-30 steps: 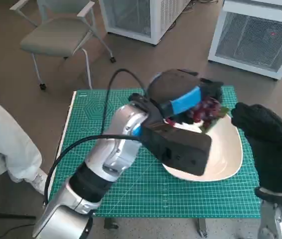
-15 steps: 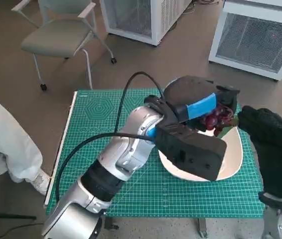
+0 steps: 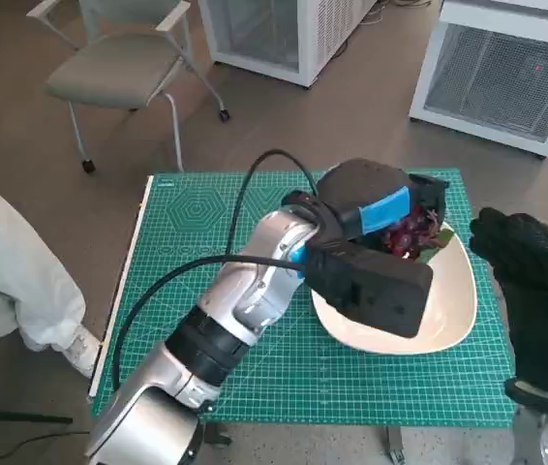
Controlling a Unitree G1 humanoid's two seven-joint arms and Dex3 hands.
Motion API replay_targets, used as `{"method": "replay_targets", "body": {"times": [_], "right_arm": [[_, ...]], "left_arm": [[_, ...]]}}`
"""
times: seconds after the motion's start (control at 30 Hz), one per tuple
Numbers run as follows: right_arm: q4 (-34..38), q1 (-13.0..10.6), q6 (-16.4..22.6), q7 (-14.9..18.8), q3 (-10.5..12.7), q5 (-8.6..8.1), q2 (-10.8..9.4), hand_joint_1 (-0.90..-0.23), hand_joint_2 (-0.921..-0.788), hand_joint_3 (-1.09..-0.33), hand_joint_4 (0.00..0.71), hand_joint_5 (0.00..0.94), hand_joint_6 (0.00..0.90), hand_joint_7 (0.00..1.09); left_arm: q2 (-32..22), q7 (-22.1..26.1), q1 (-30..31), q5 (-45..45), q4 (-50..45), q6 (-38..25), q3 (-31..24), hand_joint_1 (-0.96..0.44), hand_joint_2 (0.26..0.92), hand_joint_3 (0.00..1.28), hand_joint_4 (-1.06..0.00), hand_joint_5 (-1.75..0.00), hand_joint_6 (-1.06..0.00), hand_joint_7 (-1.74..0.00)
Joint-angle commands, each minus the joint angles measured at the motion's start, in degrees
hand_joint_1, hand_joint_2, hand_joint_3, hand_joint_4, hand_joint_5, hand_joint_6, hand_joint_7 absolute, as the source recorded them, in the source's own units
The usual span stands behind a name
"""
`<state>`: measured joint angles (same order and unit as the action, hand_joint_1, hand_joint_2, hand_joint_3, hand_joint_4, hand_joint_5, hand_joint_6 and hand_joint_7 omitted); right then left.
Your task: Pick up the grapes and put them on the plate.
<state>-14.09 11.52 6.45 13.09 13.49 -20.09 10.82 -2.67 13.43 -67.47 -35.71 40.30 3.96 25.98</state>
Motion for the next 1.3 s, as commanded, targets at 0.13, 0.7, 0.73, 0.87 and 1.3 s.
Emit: {"method": "replay_targets", "body": {"times": [0.13,0.7,0.73,0.87,1.3], "right_arm": [[0.61,-1.19,-1.05,-0.29,-0.05,-0.16,-0.25,-0.321,-0.921,-0.588,0.408,0.837,0.306,0.99],[1.69,-0.71,-0.24,0.63,-0.40,0.02,0.13,-0.314,-0.921,-0.592,0.409,0.836,0.306,0.99],[1.80,-0.67,-0.16,0.74,-0.41,-0.01,0.16,-0.314,-0.921,-0.592,0.409,0.836,0.306,0.99],[2.21,-0.43,0.09,1.17,-0.50,-0.09,0.24,-0.314,-0.921,-0.593,0.409,0.837,0.305,0.99],[2.45,0.35,0.16,1.83,-0.64,-0.19,0.39,-0.318,-0.921,-0.591,0.409,0.839,0.298,0.99]], "left_arm": [[0.20,1.12,-2.34,-2.08,1.48,-0.78,2.68,-0.39,0.845,0.01,-0.32,-0.05,-0.35,-0.13],[-0.80,0.01,-1.45,0.24,3.21,1.51,0.96,-0.55,0.876,0.01,-0.21,0.00,-0.30,-0.03],[-1.02,-0.23,-1.29,0.47,3.08,1.71,0.71,-0.55,0.879,0.01,-0.21,0.00,-0.30,-0.02],[-2.41,-1.47,0.00,1.85,1.98,3.03,-1.03,-0.53,0.891,0.01,-0.23,-0.01,-0.32,-0.03],[-9.19,-1.13,8.52,16.38,0.60,15.87,-12.92,-0.48,0.920,0.05,-0.30,-0.02,-0.38,-0.04]]}}
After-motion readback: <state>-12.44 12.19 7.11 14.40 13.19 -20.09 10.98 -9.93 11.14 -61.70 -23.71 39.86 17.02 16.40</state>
